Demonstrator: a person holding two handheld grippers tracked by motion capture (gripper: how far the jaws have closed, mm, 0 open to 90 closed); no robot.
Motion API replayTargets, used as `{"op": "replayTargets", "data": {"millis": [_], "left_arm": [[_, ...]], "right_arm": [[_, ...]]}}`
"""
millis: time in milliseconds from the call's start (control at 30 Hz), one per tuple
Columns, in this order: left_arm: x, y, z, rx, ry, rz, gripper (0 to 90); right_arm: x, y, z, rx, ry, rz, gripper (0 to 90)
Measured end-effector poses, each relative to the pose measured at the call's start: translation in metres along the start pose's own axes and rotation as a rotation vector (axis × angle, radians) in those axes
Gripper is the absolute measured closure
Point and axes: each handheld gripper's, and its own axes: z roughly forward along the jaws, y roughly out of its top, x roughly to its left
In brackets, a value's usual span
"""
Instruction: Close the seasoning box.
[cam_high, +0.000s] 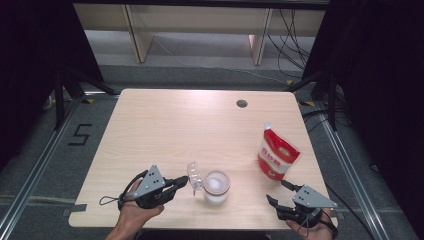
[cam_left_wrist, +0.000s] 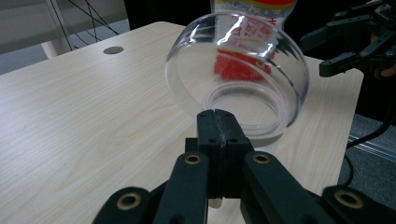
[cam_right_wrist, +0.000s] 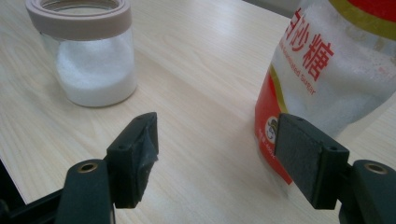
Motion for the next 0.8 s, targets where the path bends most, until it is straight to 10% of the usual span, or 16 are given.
{"op": "replayTargets", "data": {"millis": [800], "left_arm": [[-0.008, 0.006, 0.013, -0.008, -0.030, -0.004, 89.1]], "right_arm": [[0.001, 0.001, -0.001, -0.001, -0.012, 0.011, 31.6]]}}
